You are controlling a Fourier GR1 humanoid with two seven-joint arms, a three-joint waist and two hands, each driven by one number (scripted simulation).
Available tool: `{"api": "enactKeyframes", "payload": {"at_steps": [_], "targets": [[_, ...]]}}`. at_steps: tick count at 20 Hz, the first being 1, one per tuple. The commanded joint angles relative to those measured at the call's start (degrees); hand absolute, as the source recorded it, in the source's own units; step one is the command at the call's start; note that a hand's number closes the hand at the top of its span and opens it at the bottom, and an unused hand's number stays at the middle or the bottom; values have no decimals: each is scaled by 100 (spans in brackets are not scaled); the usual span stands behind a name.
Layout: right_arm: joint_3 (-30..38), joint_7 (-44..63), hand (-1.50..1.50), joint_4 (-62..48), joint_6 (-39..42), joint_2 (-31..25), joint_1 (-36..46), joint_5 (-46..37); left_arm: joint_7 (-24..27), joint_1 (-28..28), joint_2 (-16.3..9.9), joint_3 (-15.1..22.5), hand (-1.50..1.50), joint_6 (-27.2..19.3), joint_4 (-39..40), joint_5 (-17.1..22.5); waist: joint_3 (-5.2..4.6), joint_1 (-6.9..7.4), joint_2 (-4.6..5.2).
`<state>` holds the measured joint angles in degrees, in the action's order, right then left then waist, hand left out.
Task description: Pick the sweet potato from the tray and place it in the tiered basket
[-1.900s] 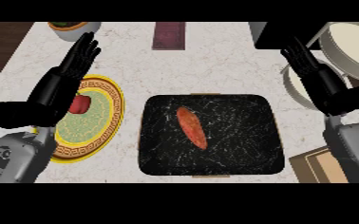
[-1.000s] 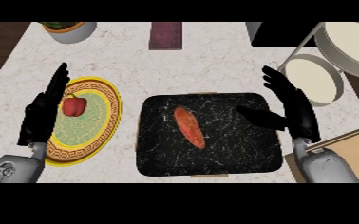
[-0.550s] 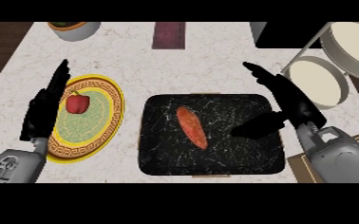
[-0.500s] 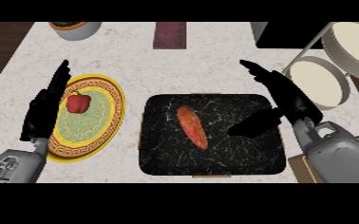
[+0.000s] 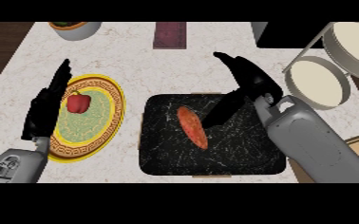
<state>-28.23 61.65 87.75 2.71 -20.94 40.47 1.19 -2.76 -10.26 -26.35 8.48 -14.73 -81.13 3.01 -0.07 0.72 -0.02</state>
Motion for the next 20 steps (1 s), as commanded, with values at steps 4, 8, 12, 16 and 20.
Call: {"api": "enactKeyframes", "payload": {"at_steps": [4, 8, 12, 16, 20], "targets": [[-63, 1178, -150, -525, 484, 449, 476, 154, -399, -100, 8, -50, 0, 69, -239, -91, 4, -32, -10], [-293, 973, -150, -1051, 627, 544, 425, 57, 26, -50, 258, -8, 0, -40, 107, -259, 2, -56, 5], [-481, 769, -150, -1021, 432, 802, 66, -232, -111, -214, -50, -434, 0, 316, 155, -40, 5, -75, 0], [-574, 1150, -150, -1037, 506, 1074, 294, -409, -167, -73, 349, -121, 0, 85, -97, -317, 5, -50, -4], [-573, 1241, -150, -501, 834, 676, 105, -520, -191, 73, 97, -474, 0, 342, -129, -135, 5, -70, -21]]}}
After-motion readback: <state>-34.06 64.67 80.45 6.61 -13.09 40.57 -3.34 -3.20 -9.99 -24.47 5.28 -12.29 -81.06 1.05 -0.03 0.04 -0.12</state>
